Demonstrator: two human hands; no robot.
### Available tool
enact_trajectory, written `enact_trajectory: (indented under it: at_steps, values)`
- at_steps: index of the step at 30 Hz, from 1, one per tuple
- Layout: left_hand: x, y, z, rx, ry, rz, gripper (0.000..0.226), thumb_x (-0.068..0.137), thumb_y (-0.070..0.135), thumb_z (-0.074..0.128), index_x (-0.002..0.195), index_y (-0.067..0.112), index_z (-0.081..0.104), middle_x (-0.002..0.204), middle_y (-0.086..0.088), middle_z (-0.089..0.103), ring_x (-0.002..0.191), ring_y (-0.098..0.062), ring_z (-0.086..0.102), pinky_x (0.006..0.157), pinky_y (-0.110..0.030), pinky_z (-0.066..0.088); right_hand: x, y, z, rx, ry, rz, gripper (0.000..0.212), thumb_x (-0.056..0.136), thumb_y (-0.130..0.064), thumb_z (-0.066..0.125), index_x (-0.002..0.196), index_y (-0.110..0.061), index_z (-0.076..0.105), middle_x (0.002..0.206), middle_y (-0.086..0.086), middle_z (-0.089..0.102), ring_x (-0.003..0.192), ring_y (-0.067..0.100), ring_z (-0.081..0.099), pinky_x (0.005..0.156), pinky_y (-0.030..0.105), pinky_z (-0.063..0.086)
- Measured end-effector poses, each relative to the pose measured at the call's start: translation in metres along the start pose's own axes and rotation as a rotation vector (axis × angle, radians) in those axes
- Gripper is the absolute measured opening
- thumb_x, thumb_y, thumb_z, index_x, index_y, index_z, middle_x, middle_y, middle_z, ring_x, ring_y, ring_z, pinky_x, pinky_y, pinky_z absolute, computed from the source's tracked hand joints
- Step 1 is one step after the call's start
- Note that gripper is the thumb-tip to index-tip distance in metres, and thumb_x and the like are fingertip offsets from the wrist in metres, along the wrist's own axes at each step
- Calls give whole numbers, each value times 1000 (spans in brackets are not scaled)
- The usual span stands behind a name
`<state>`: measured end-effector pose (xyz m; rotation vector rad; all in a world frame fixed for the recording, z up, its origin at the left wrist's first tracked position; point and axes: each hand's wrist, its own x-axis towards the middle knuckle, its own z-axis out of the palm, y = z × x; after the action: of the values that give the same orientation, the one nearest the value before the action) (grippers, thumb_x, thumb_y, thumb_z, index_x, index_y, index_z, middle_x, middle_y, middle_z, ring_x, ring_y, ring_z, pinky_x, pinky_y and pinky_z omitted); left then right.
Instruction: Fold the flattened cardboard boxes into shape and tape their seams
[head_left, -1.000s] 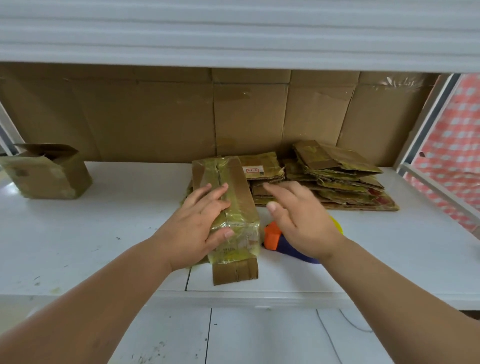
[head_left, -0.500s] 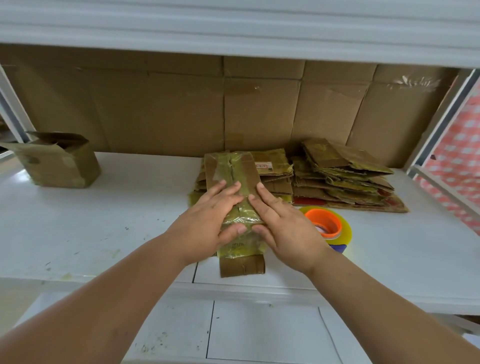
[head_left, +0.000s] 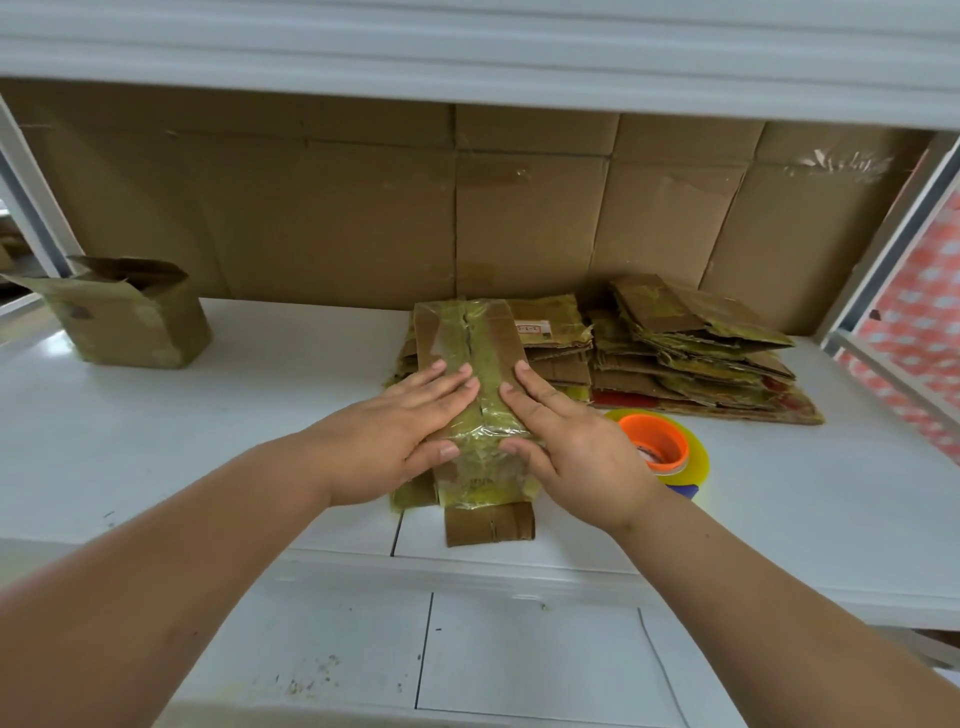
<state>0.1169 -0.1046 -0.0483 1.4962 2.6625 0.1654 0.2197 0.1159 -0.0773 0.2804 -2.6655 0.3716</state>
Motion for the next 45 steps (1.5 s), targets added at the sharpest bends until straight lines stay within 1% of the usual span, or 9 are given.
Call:
enact_trajectory:
  at_steps: [6, 9, 12, 15, 23, 31, 36, 39, 45]
  values:
    - [0, -2, 15, -53, 227, -26, 64, 97, 52, 36, 149, 44, -2, 157, 27, -7, 147, 4, -12, 120, -24, 10, 1, -3, -4, 154, -166, 137, 61, 104, -43, 38, 158, -31, 11, 164, -17, -9, 147, 12, 25, 112, 30, 34]
    - [-4, 1, 23, -26, 398, -103, 63, 96, 53, 45, 152, 43, 19, 158, 6, 22, 141, -18, 22, 115, -32, 23, -3, -16, -4, 351, -137, 300, 69, 105, -40, 39, 157, -32, -5, 162, -20, -17, 140, -7, 6, 116, 23, 22]
    - [-7, 12, 21, -98, 431, -249, 60, 97, 50, 49, 148, 51, 17, 109, 5, 36, 98, -13, 41, 90, -29, 43, -4, -30, 0, 298, -60, 413, 71, 103, -45, 39, 158, -27, -2, 167, -5, 9, 139, 1, 30, 109, 23, 33]
    - [-9, 20, 19, -202, 342, -294, 58, 102, 45, 42, 151, 51, 13, 100, 7, 44, 87, -10, 48, 79, -28, 45, -2, -41, 5, 319, -41, 524, 70, 104, -45, 36, 158, -29, -6, 129, 3, 62, 104, 19, 62, 86, 38, 54]
    - [-13, 23, 21, -565, 276, -292, 61, 104, 30, 45, 150, 52, 12, 106, 0, 53, 96, -10, 58, 86, -24, 47, -5, -38, 19, 864, 43, 666, 56, 106, -23, 41, 157, -35, 20, 137, -13, 54, 121, 9, 54, 89, 17, 46]
    - [-8, 34, 1, -351, 322, -465, 66, 96, 30, 59, 151, 47, 28, 81, 9, 63, 69, -8, 61, 63, -26, 52, 3, -33, -3, 4, -119, 469, 43, 105, -34, 36, 146, -21, 39, 103, 5, 70, 91, 27, 65, 64, 33, 47]
    - [-9, 27, -13, -778, 150, -464, 74, 93, 11, 60, 152, 44, 29, 74, 5, 72, 75, 0, 69, 70, -22, 47, 1, -28, -12, 109, -170, 465, 23, 99, -23, 45, 119, -15, 54, 88, 4, 63, 80, 27, 57, 56, 32, 35]
    - [-15, 21, -13, -700, 97, -374, 78, 94, 9, 61, 154, 41, 25, 75, 14, 72, 88, 0, 69, 88, -25, 52, 1, -19, -24, 238, -265, 439, 26, 96, -16, 45, 119, -19, 58, 97, 5, 65, 87, 25, 58, 69, 35, 48]
    - [-15, 17, -7, -467, 181, -337, 71, 95, 29, 64, 152, 44, 24, 74, 9, 66, 63, 1, 57, 60, -11, 42, 6, -3, -32, 94, -426, 303, 29, 105, -32, 40, 130, -23, 52, 114, 5, 66, 100, 24, 60, 86, 44, 51]
